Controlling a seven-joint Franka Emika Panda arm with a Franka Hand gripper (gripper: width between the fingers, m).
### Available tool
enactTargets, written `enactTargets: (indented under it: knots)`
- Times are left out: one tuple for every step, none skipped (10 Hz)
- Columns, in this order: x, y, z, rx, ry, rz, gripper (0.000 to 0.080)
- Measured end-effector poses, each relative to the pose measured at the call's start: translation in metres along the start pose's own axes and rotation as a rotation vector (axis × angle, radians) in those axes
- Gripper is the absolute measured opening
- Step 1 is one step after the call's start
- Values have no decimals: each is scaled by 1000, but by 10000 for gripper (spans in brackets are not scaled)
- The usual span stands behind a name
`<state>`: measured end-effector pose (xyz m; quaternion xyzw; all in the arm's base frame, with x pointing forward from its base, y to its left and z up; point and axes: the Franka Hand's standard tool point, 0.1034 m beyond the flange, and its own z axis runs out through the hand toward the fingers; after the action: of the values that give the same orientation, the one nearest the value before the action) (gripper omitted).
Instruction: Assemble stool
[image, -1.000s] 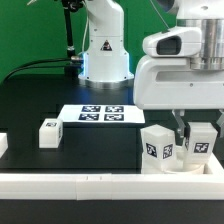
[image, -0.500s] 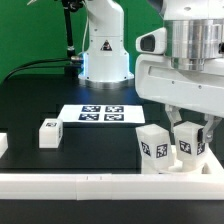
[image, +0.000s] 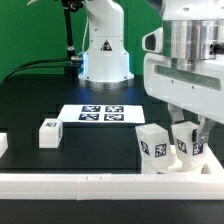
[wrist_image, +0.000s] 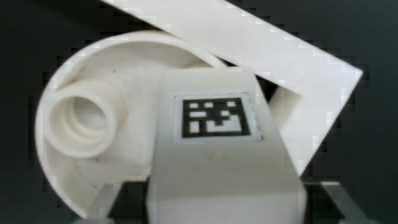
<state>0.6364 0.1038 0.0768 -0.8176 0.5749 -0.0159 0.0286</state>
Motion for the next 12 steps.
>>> enactTargets:
  knots:
    - [0, 1, 0, -2, -8, 186, 337]
    - [-1, 3, 1, -3, -12, 392, 337]
    - [1, 2, 1, 23, -36, 580, 337]
    - [2, 3, 1, 52, -60, 766, 337]
    - [1, 3, 1, 63, -77, 817, 337]
    - [0, 3, 1, 64, -82, 829, 337]
    - [0, 3, 1, 65, -89, 847, 337]
    - [0, 3, 2, 67, -87, 792, 337]
    - [-2, 3, 1, 68, -87, 763, 495]
    - [-7, 1, -1, 71, -92, 671, 598]
    - [-9, -3, -7, 88, -91, 532, 598]
    - [-10, -6, -15, 110, -87, 396, 641]
